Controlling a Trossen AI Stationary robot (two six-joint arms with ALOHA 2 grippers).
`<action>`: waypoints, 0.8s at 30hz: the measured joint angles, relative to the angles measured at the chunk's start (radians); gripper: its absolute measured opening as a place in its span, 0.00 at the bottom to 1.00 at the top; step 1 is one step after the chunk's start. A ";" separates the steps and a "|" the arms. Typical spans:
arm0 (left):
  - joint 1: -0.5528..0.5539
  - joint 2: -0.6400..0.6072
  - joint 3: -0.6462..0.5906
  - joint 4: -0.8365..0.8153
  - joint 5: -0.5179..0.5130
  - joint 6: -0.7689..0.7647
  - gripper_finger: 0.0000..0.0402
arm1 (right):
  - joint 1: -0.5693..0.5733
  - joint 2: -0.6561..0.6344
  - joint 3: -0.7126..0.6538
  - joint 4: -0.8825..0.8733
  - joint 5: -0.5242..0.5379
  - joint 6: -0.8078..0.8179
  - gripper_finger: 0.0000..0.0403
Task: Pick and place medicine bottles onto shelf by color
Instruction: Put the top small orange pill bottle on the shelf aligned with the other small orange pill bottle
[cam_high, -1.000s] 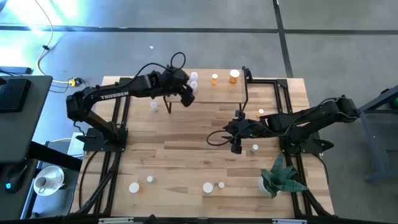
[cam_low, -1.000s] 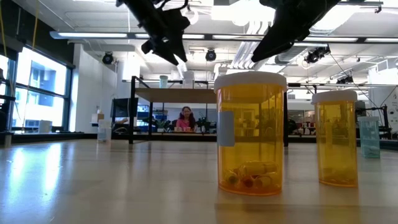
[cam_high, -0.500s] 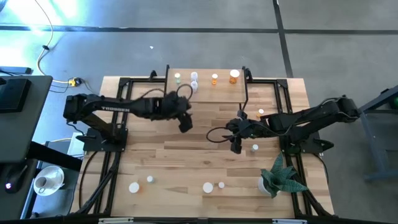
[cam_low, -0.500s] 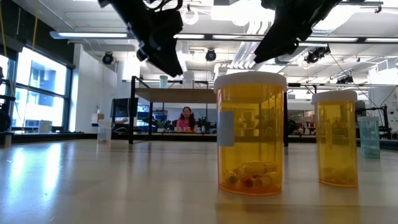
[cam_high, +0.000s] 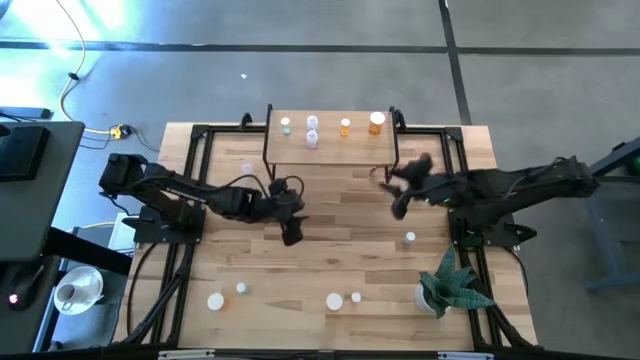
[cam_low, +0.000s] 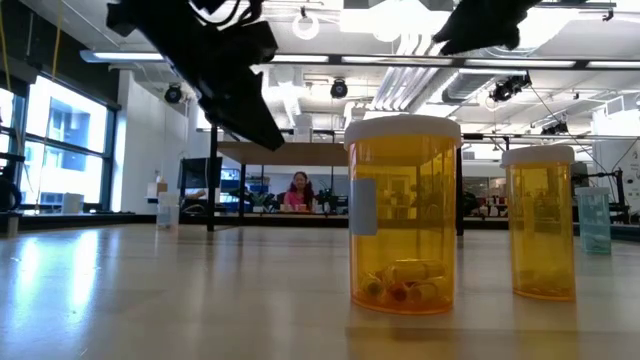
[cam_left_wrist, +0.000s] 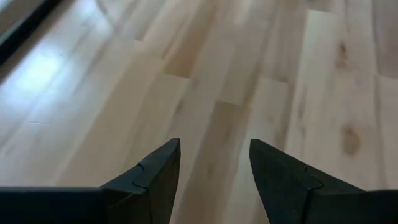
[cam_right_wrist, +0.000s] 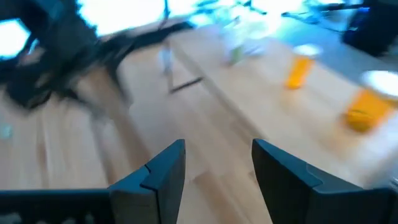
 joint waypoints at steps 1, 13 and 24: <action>-0.010 0.000 -0.005 0.003 0.003 -0.003 0.45 | -0.008 -0.029 0.000 -0.016 0.020 0.020 0.44; -0.077 0.000 -0.047 0.108 0.040 -0.010 0.45 | -0.242 -0.243 0.000 -0.450 0.070 0.379 0.44; -0.077 0.000 -0.047 0.110 0.041 -0.010 0.45 | -0.428 -0.152 0.000 -0.629 -0.088 0.448 0.44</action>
